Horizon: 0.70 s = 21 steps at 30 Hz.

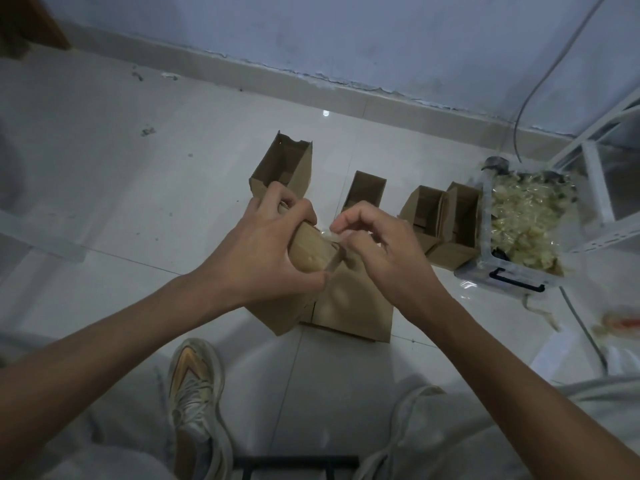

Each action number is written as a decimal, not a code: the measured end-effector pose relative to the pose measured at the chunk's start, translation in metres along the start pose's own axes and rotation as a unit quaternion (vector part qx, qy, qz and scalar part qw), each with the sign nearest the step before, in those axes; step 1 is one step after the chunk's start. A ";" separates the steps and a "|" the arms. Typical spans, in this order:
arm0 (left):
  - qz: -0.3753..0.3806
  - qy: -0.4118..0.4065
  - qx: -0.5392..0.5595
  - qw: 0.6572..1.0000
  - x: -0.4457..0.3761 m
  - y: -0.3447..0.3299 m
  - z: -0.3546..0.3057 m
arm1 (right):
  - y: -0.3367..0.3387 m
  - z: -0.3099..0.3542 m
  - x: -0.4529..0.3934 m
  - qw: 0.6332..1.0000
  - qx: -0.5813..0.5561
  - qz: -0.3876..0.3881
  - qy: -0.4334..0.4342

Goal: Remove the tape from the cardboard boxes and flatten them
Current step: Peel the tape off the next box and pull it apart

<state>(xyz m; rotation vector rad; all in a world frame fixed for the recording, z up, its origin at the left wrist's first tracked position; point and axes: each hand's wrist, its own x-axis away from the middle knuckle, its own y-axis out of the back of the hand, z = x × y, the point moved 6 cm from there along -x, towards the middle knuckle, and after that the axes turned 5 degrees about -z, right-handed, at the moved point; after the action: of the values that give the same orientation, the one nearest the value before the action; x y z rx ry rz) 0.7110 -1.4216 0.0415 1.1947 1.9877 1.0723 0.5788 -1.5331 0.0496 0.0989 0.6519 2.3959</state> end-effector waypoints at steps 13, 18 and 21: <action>-0.041 -0.085 -0.066 0.993 0.004 0.005 -0.010 | -0.004 -0.008 -0.001 0.980 -0.137 0.094 -0.107; -0.050 -0.072 -0.012 0.996 0.003 0.005 -0.008 | -0.007 -0.016 0.004 0.948 -0.224 0.080 -0.211; -0.067 -0.078 0.003 0.995 0.004 0.005 -0.009 | 0.000 -0.014 0.006 0.957 -0.195 0.027 -0.215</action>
<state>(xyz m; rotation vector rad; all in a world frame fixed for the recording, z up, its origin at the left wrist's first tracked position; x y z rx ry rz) 0.7041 -1.4202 0.0502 1.0969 1.9219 0.8802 0.5708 -1.5354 0.0370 0.4560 -0.0277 2.3945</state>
